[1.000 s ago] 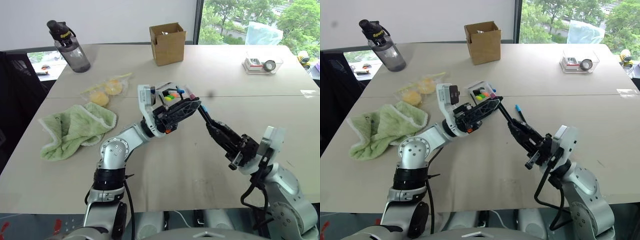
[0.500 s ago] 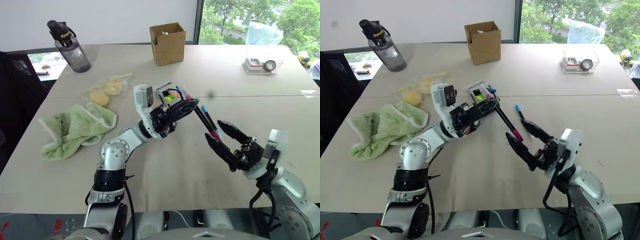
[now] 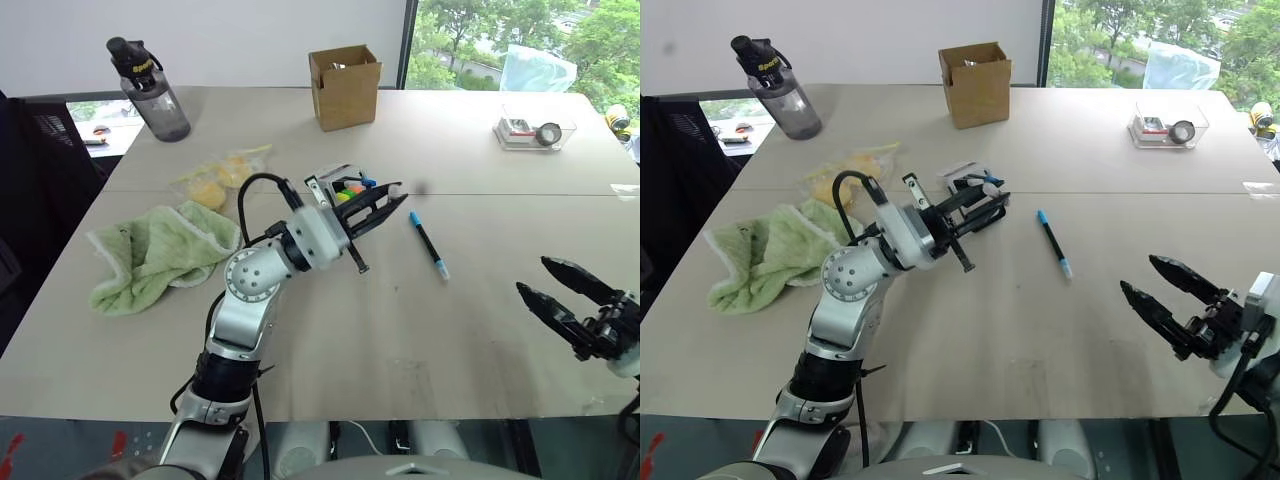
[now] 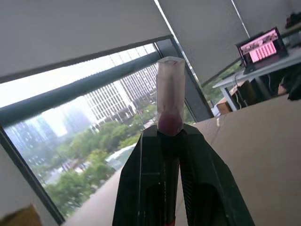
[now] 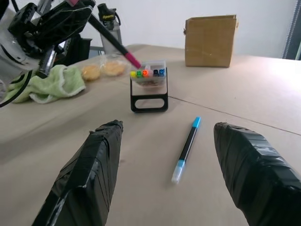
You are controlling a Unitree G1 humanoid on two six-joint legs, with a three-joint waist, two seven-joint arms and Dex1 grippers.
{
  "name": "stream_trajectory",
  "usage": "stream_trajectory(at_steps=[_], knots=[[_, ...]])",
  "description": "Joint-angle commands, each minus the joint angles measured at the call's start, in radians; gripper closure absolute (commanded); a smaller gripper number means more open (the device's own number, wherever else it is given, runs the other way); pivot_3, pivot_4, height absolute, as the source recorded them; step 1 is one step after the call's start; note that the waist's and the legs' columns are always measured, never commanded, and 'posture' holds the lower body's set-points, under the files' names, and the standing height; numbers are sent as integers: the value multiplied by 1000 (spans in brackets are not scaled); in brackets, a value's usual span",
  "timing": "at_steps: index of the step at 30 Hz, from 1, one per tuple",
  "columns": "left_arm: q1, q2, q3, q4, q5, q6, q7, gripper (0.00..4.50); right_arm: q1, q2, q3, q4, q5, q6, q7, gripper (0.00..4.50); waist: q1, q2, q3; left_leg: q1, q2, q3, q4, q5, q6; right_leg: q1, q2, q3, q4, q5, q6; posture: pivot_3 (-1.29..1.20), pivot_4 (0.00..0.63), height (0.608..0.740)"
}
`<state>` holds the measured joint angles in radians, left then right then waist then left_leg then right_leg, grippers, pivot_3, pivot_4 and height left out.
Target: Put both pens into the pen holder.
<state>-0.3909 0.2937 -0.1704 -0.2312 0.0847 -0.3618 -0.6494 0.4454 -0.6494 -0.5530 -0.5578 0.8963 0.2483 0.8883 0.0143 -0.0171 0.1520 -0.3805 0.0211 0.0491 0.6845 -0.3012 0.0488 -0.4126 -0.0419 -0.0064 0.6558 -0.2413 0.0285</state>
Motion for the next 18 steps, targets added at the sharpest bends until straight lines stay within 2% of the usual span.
stream_trajectory(at_steps=[1, 7, 18], knots=[[-17, 26, 2, 12, 158, -103, 99, 4500, -12, -24, -53, -3, 34, 9, 28, 1210, 1, 0, 0, 0, 0, 0, 0, 0, 0, 0, 0, 0, 0, 0, 0, 0, 150, 736], [-17, 52, -18, 67, 295, -135, 193, 4500, -66, -22, -62, -30, 119, 58, -16, 1210, 1, 0, 0, -1, 0, -1, 0, 0, 0, 0, -1, -2, 0, 0, 0, 0, 150, 736], [-75, 36, -43, 212, 321, -117, 287, 4500, -111, -11, -25, -34, 88, 72, -29, 1210, 1, 0, 0, -1, 0, -2, 0, 0, 0, 0, -2, -5, 1, 0, 1, 0, 150, 736]])
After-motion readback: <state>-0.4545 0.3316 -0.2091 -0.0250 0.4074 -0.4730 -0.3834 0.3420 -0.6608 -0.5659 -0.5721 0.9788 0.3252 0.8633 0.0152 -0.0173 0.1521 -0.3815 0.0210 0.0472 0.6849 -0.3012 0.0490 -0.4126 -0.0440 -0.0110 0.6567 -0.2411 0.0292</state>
